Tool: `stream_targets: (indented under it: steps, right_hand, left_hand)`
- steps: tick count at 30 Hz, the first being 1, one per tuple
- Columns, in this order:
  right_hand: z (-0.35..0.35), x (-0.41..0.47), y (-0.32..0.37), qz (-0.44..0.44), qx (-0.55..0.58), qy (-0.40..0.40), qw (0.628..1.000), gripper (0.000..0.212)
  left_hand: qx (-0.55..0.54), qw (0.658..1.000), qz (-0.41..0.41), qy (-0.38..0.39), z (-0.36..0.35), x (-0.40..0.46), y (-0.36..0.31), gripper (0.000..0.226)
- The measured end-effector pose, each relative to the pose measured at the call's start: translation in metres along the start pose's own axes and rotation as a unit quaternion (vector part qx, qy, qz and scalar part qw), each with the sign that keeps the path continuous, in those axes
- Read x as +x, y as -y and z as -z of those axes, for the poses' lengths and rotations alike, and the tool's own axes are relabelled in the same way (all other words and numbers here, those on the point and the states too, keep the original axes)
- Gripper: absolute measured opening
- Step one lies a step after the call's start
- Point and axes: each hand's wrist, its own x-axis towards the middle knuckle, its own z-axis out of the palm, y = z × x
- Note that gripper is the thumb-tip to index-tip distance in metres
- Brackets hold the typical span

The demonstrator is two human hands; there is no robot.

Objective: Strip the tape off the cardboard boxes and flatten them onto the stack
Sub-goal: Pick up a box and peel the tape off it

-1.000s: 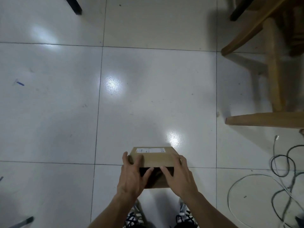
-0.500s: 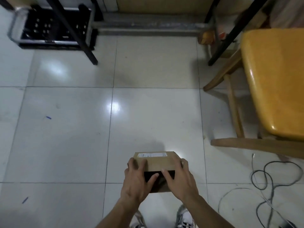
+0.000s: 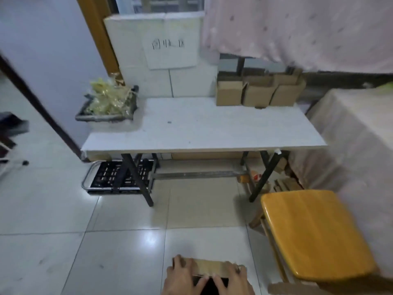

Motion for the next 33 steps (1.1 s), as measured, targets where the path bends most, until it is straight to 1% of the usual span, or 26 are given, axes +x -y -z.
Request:
stream_targets:
  steps: [1, 4, 5, 6, 7, 10, 12, 14, 17, 19, 21, 24, 27, 30, 33]
  right_hand:
    - [0.010, -0.008, 0.014, -0.003, -0.002, -0.005, 1.000, 0.056]
    - [0.058, -0.014, 0.054, 0.017, 0.028, -0.102, 0.994, 0.054]
    - [0.078, -0.018, 0.069, 0.018, 0.045, -0.084, 0.995, 0.052]
    - [0.095, -0.019, 0.079, 0.038, 0.033, -0.054, 0.997, 0.050]
    - [0.111, -0.017, 0.086, 0.055, 0.043, -0.056, 0.996, 0.052]
    - [0.161, -0.002, 0.106, 0.082, 0.063, -0.063, 0.993, 0.061]
    - [0.191, 0.011, 0.121, 0.107, 0.061, -0.033, 0.992, 0.064]
    - [0.218, 0.029, 0.132, 0.125, 0.042, -0.016, 0.991, 0.063]
    - [0.248, 0.052, 0.145, 0.124, 0.024, 0.003, 0.992, 0.061]
    - [0.264, 0.065, 0.155, 0.148, 0.022, -0.005, 0.989, 0.060]
    - [0.278, 0.079, 0.167, 0.155, 0.018, -0.004, 0.988, 0.058]
    - [0.294, 0.096, 0.182, 0.162, 0.012, 0.011, 0.987, 0.059]
    - [0.312, 0.117, 0.195, 0.182, -0.008, -0.004, 0.983, 0.061]
    - [0.331, 0.150, 0.216, 0.154, -0.018, 0.027, 0.988, 0.055]
    - [0.347, 0.183, 0.234, 0.134, -0.031, 0.017, 0.990, 0.051]
  left_hand:
    - [0.007, 1.000, 0.005, -0.002, 0.017, -0.007, -0.004, 0.078]
    - [0.028, 0.999, 0.007, -0.038, 0.081, -0.020, -0.020, 0.078]
    - [0.019, 0.999, 0.005, -0.049, 0.100, -0.022, -0.026, 0.082]
    - [0.004, 0.998, 0.004, -0.057, 0.114, -0.023, -0.030, 0.086]
    - [-0.005, 0.998, 0.001, -0.062, 0.131, -0.024, -0.036, 0.088]
    - [-0.011, 0.997, 0.012, -0.075, 0.180, -0.024, -0.058, 0.079]
    - [-0.014, 0.995, 0.024, -0.091, 0.209, -0.020, -0.076, 0.075]
    - [-0.019, 0.994, 0.026, -0.103, 0.234, -0.015, -0.093, 0.072]
    - [-0.027, 0.991, 0.038, -0.123, 0.268, -0.007, -0.113, 0.067]
    - [-0.041, 0.988, 0.041, -0.142, 0.286, 0.001, -0.126, 0.063]
    - [-0.044, 0.986, 0.038, -0.155, 0.304, 0.010, -0.136, 0.062]
    - [-0.052, 0.987, 0.031, -0.151, 0.323, 0.029, -0.145, 0.066]
    - [-0.073, 0.987, 0.034, -0.141, 0.341, 0.052, -0.152, 0.069]
    - [-0.073, 0.989, 0.041, -0.122, 0.361, 0.085, -0.160, 0.063]
    - [-0.079, 0.990, 0.033, -0.108, 0.379, 0.124, -0.168, 0.065]
